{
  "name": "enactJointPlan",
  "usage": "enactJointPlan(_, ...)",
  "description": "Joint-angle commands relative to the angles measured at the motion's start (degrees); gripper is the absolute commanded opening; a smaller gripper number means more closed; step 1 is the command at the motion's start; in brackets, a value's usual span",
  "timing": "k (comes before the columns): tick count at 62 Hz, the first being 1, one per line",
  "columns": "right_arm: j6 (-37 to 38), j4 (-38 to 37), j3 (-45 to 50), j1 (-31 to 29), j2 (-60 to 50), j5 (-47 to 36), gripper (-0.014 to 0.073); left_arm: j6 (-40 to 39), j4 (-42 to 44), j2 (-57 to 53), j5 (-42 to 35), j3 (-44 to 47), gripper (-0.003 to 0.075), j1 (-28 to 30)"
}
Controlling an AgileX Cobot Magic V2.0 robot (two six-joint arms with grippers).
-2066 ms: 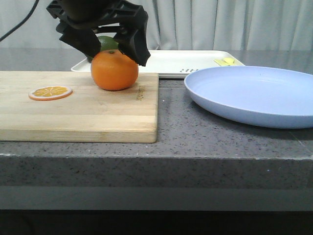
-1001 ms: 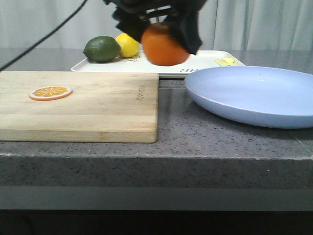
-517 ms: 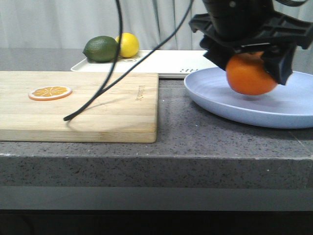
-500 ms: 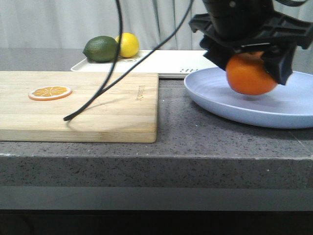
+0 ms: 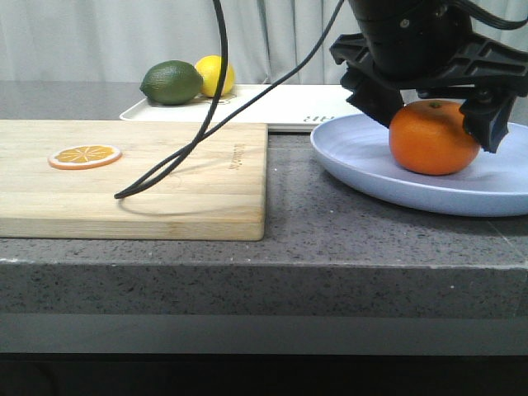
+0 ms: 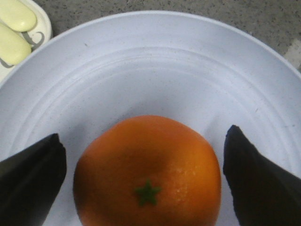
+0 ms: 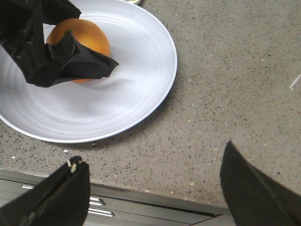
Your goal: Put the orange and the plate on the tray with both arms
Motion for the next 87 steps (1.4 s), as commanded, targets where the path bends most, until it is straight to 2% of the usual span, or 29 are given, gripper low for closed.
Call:
enactJointPlan(1,-0.68,-0.19,-1.52,0.05,0.53,-3.32,0.0581,-0.1,0.0,-6.32,-2.15,-1.94,0.0662,-0.42)
enactJointPlan(15,-0.68,-0.41,-1.52,0.05,0.53,-2.91,0.0581,-1.0,0.75,-15.26,3.27,-1.64,0.0661,-0.3)
enactJointPlan(23,-0.68,-0.91,-1.52,0.05,0.53,-2.91,0.0581,-1.0,2.35,-21.36,3.46,2.76,0.0661,0.14)
enactJointPlan(36,-0.68,-0.96,-1.52,0.05,0.53,-3.88,0.0581,-1.0,2.07,-34.13,1.42,16.91,0.0661,3.95)
enactJointPlan(67,-0.68,-0.96,-1.52,0.05,0.53,-4.67,0.0581,-1.0,-4.35,-71.27,-4.71,53.32,0.0661,21.5)
enactJointPlan(87,0.11,-0.86,-1.52,0.05,0.53,-2.28,0.0581,-1.0,-5.65,-89.85,-4.62,68.14,0.0661,22.97)
